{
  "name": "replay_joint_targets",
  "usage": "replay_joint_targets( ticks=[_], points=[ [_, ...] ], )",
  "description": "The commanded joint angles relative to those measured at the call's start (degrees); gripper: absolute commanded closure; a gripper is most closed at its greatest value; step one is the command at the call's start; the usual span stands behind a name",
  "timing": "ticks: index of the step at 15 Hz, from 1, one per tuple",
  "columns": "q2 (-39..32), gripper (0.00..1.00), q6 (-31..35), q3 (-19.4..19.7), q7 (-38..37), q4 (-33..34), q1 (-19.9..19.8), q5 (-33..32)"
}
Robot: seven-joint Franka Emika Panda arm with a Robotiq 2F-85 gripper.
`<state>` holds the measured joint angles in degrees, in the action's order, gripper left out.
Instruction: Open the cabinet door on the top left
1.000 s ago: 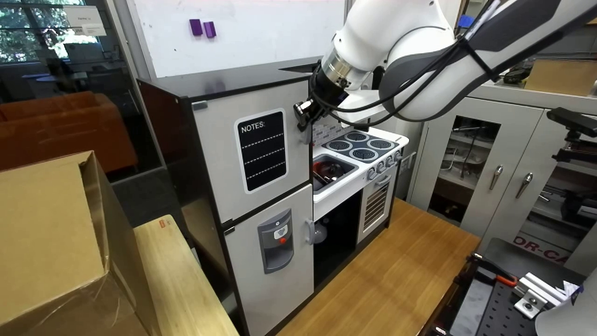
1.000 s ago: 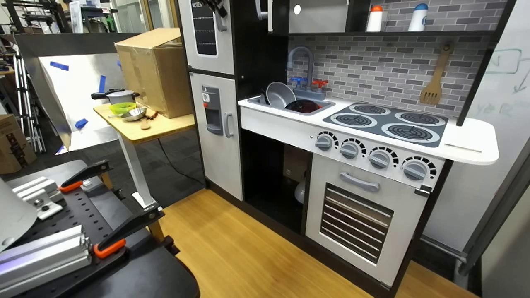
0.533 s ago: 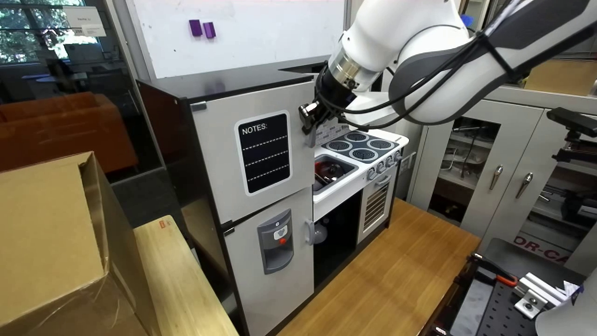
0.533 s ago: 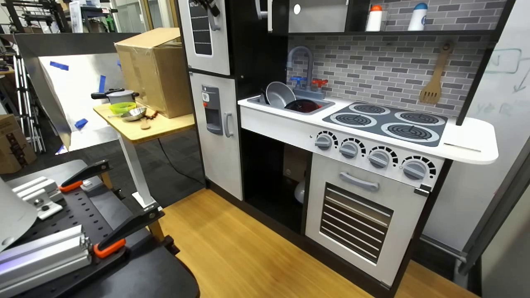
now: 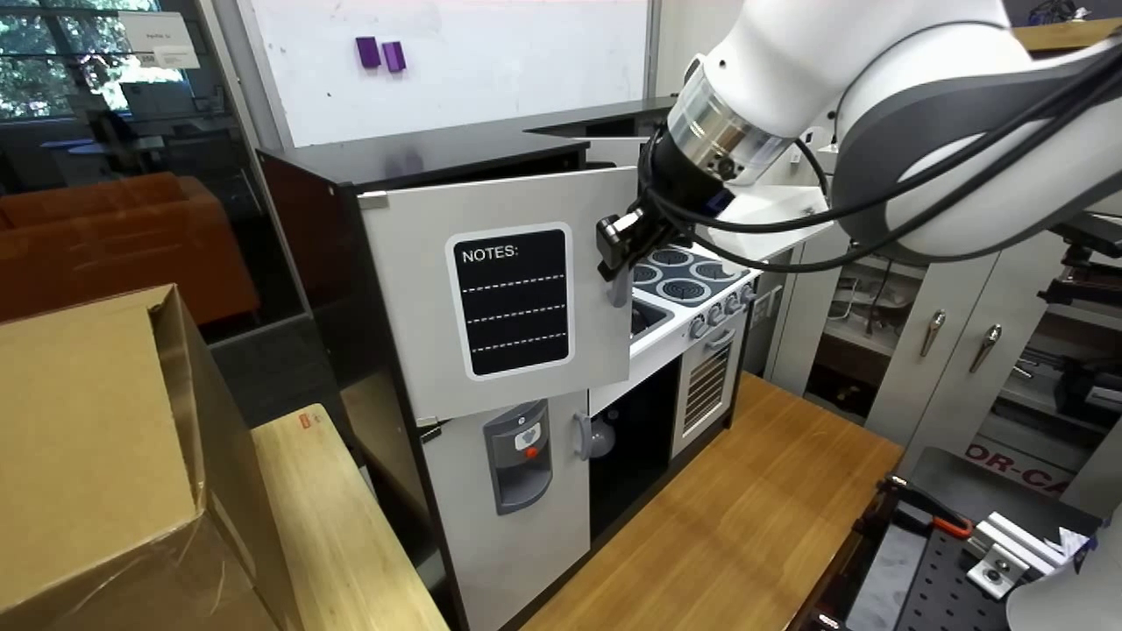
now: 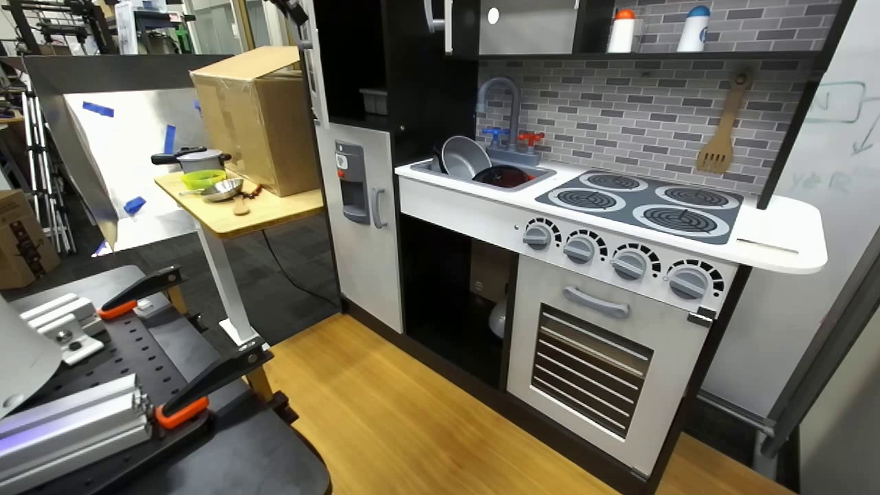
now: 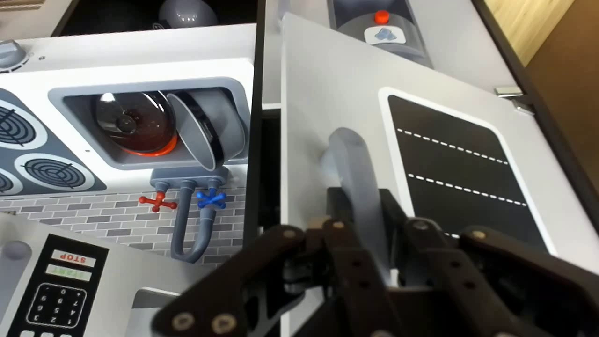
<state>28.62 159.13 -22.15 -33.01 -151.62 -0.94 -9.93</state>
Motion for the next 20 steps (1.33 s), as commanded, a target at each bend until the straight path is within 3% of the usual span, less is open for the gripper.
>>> replay_joint_targets(
  ticks=[1, 12, 19, 20],
  points=[
    [4.0, 0.95, -0.9, 0.6, 2.7, -1.7, 5.2, 4.1],
    [11.0, 0.95, -5.6, -1.5, 3.0, -4.2, 16.9, 9.8],
    [15.0, 0.95, -4.8, 0.3, 9.9, -3.6, 24.1, 14.7],
    [15.8, 0.88, -4.5, 1.1, 11.7, -3.3, 24.7, 15.2]
  ],
)
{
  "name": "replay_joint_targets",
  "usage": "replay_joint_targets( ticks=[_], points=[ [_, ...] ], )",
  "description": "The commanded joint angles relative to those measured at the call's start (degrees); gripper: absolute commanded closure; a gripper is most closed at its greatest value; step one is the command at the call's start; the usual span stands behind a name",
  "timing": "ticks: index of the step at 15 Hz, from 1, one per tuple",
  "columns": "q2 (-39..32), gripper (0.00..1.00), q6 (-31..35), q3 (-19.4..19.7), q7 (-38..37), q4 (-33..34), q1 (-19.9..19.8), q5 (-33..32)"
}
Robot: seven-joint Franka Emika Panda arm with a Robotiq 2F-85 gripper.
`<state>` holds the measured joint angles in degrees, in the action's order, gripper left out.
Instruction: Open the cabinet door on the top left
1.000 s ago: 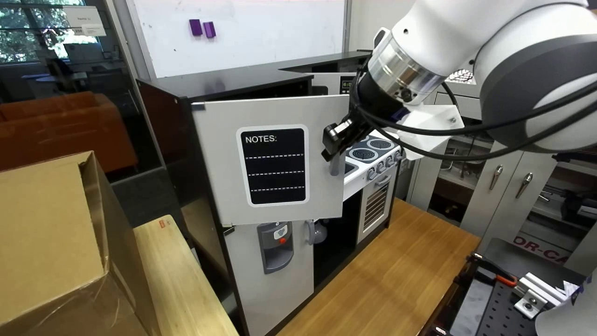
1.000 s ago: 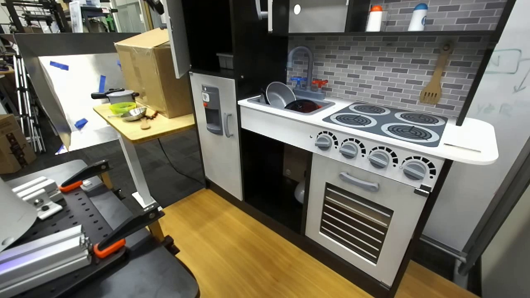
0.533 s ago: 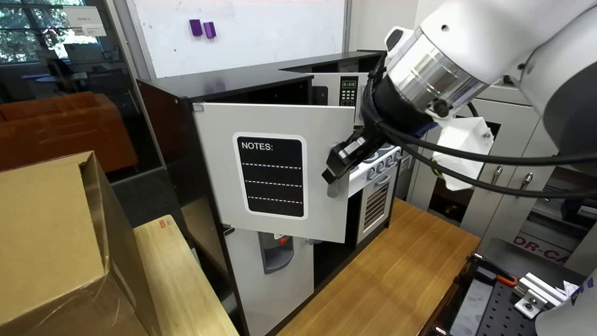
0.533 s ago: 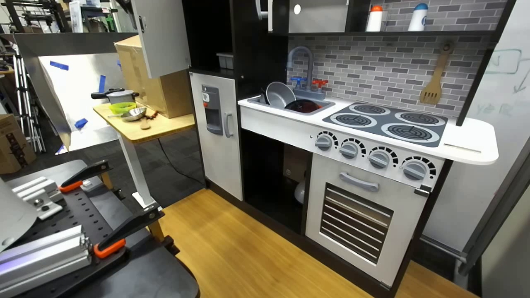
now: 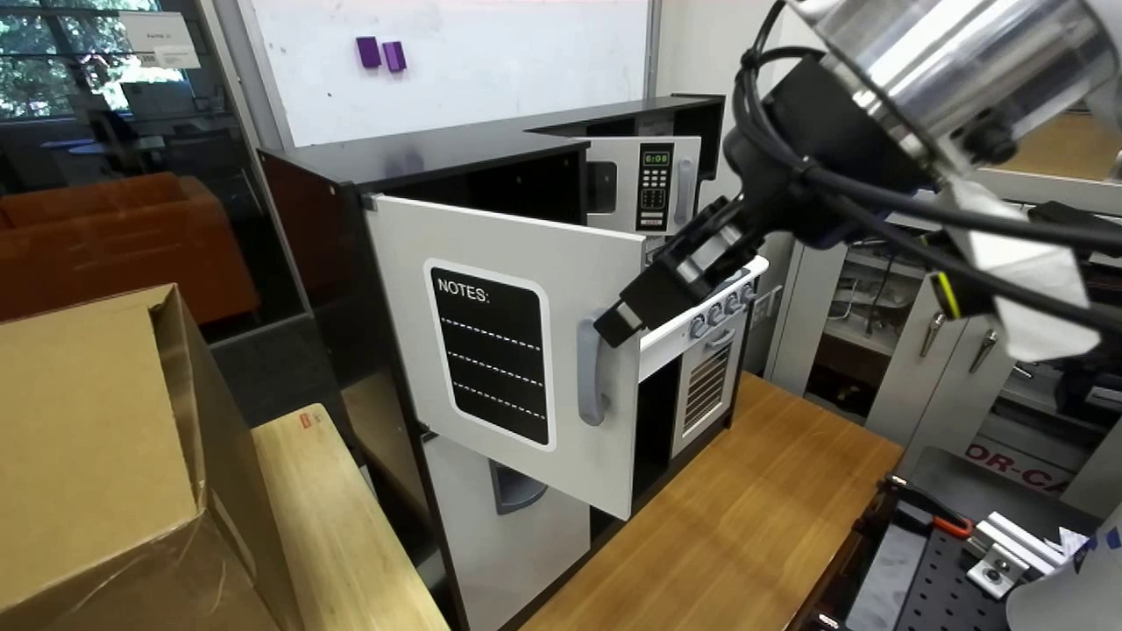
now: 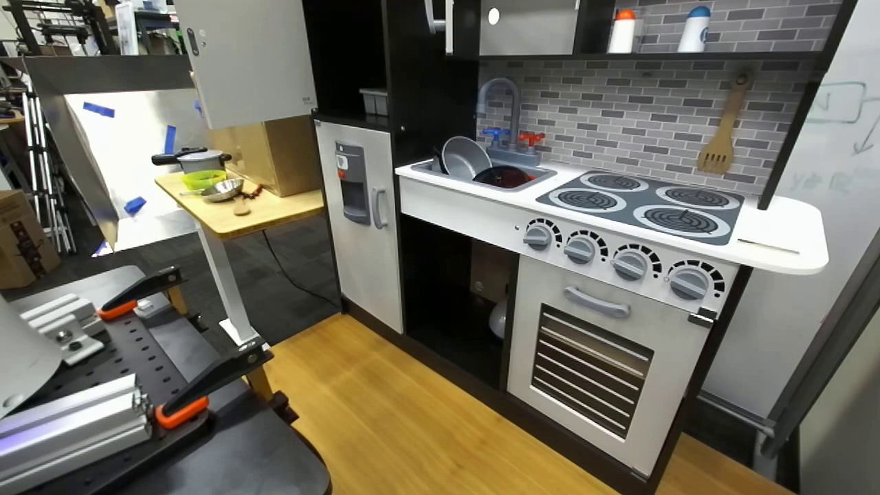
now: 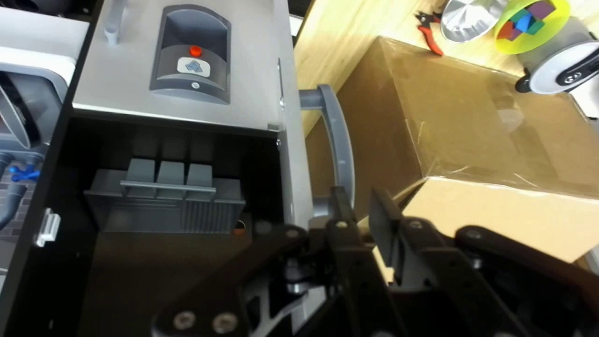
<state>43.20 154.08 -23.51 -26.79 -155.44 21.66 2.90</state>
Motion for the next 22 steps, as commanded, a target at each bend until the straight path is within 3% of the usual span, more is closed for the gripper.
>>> replay_joint_targets(
  ticks=[1, 2, 3, 4, 7, 14, 15, 16, 21, 22],
  points=[
    [2.0, 0.78, 0.5, 3.6, 7.4, 0.7, 3.0, 3.0],
    [3.0, 0.61, 0.1, 5.2, 9.5, 0.9, 4.0, 3.6],
    [4.0, 0.6, -0.2, 6.6, 11.2, 1.0, 4.8, 4.5],
    [3.5, 0.79, -0.1, 3.1, 8.2, 1.1, 1.6, 3.9],
    [4.6, 0.6, -0.3, 5.2, 10.6, 1.0, 3.2, 4.7],
    [4.5, 0.6, -0.3, 5.2, 10.6, 1.0, 3.4, 4.7],
    [4.5, 0.35, -0.3, 5.2, 10.6, 1.0, 3.4, 4.7],
    [5.6, 0.34, -0.2, 5.2, 10.2, 0.4, 3.4, 4.9],
    [13.7, 0.02, -4.1, 7.1, 11.0, -2.2, 4.4, 5.8],
    [15.3, 0.0, -4.8, 7.3, 11.1, -2.4, 4.6, 6.2]
  ],
)
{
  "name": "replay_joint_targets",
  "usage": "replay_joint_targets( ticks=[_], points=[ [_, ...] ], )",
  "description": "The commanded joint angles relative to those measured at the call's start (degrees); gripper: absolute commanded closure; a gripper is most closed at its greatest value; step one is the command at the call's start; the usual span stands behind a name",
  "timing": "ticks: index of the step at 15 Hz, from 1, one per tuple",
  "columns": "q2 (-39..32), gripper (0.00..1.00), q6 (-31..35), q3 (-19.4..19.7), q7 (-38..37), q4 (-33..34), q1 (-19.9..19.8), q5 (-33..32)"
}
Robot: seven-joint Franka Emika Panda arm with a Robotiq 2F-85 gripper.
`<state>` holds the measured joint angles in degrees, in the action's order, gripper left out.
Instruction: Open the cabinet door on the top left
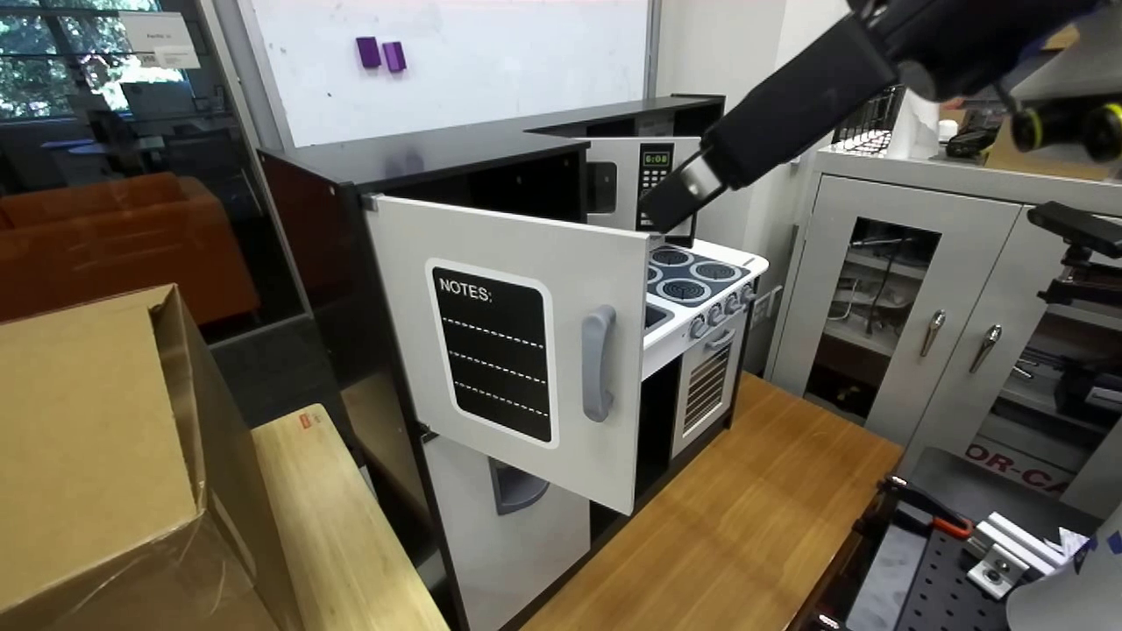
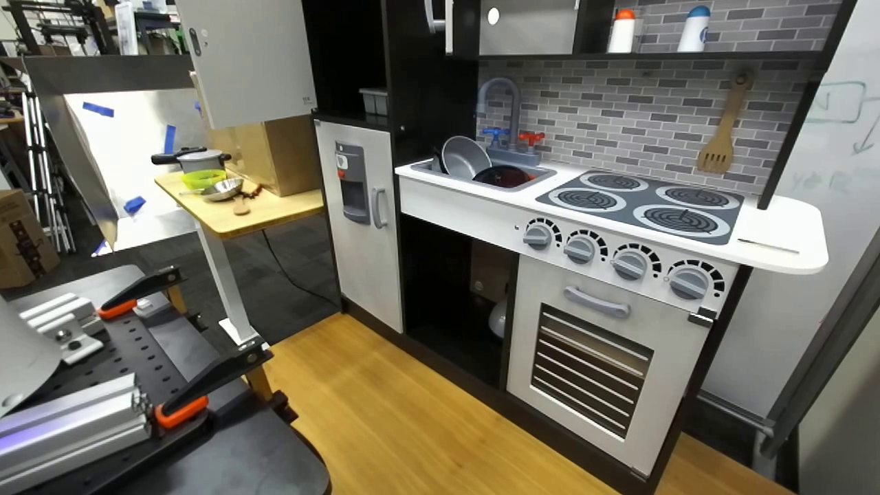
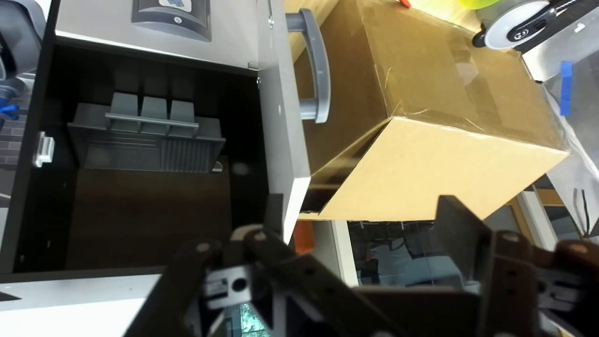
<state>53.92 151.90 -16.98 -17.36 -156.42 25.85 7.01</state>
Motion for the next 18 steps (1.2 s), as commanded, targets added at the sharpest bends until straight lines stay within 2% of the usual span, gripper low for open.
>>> replay_joint_targets(
  ticks=[1, 4, 13, 15, 18],
  points=[
    [5.9, 0.0, -3.4, 0.8, 1.6, -1.6, 0.1, 2.3],
    [9.3, 0.0, -6.4, 0.6, 1.5, -1.9, -0.8, 2.5],
    [11.6, 0.0, -22.4, -5.7, -5.8, -2.4, -17.0, -3.0],
    [11.3, 0.0, -25.1, -6.6, -7.0, -1.9, -19.2, -4.1],
    [10.4, 0.0, -28.3, -7.2, -8.7, -1.5, -20.3, -3.9]
  ],
)
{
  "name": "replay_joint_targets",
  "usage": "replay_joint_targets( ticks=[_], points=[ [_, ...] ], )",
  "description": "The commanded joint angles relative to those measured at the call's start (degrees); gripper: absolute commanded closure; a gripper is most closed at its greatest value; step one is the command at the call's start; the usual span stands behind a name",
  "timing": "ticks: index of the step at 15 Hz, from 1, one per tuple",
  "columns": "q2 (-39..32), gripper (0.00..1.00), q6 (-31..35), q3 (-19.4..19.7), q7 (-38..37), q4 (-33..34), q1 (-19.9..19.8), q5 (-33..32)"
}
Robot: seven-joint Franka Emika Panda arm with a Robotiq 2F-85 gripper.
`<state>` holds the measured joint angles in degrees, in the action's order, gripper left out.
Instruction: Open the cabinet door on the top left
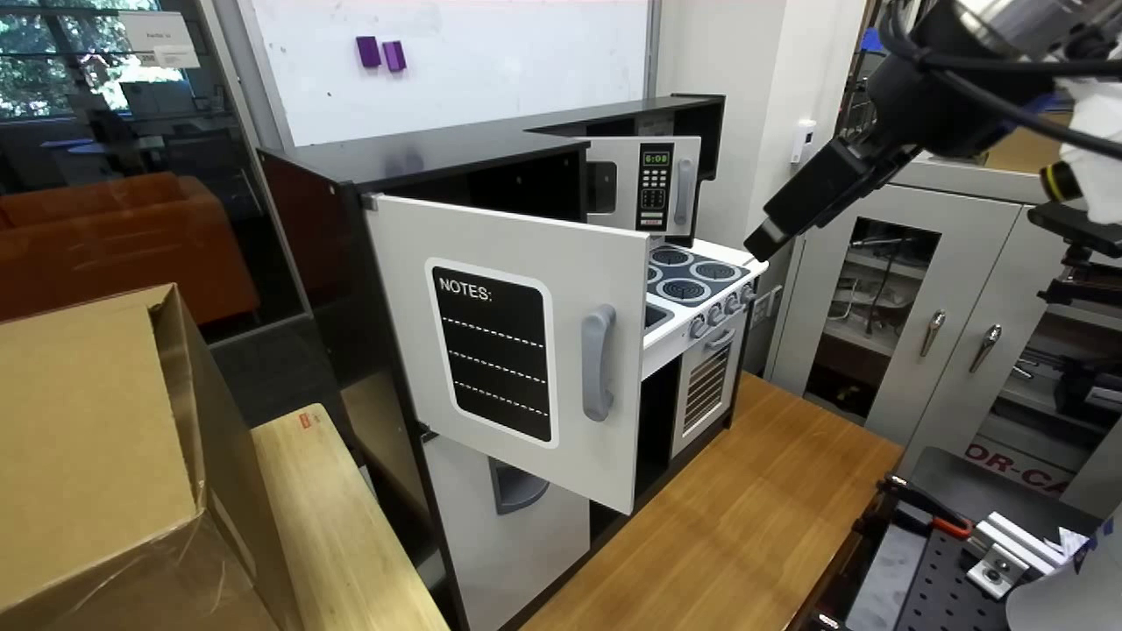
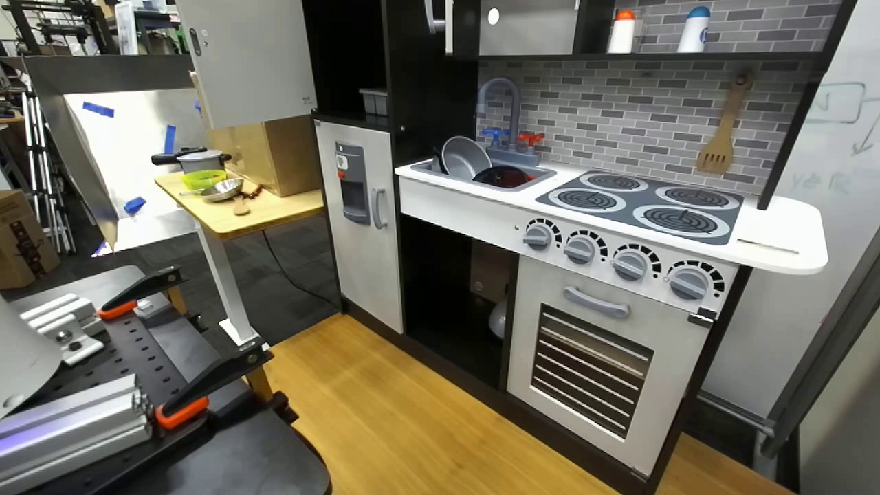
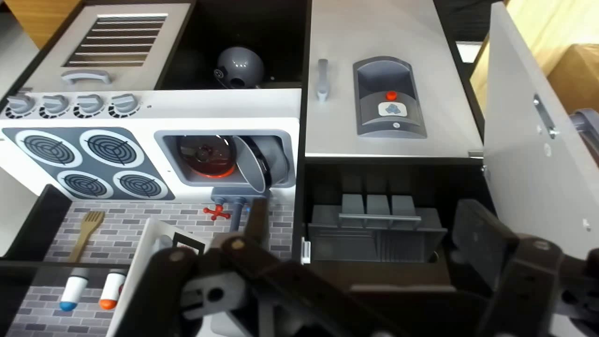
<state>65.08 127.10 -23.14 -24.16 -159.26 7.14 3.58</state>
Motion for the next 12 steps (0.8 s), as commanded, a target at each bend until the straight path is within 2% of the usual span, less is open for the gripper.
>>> replay_joint_targets(
  ticks=[1, 4, 9, 12],
  points=[
    [-1.1, 0.0, -3.3, -1.0, -2.4, 1.1, -1.3, 0.3],
    [-2.2, 0.0, -3.3, -1.8, -4.5, 0.8, -1.6, 0.7],
    [-4.9, 0.0, -10.8, -2.8, -10.1, 1.5, -2.8, 0.7],
    [-6.0, 0.0, -11.8, -2.5, -12.6, 1.3, -2.7, 0.7]
  ],
)
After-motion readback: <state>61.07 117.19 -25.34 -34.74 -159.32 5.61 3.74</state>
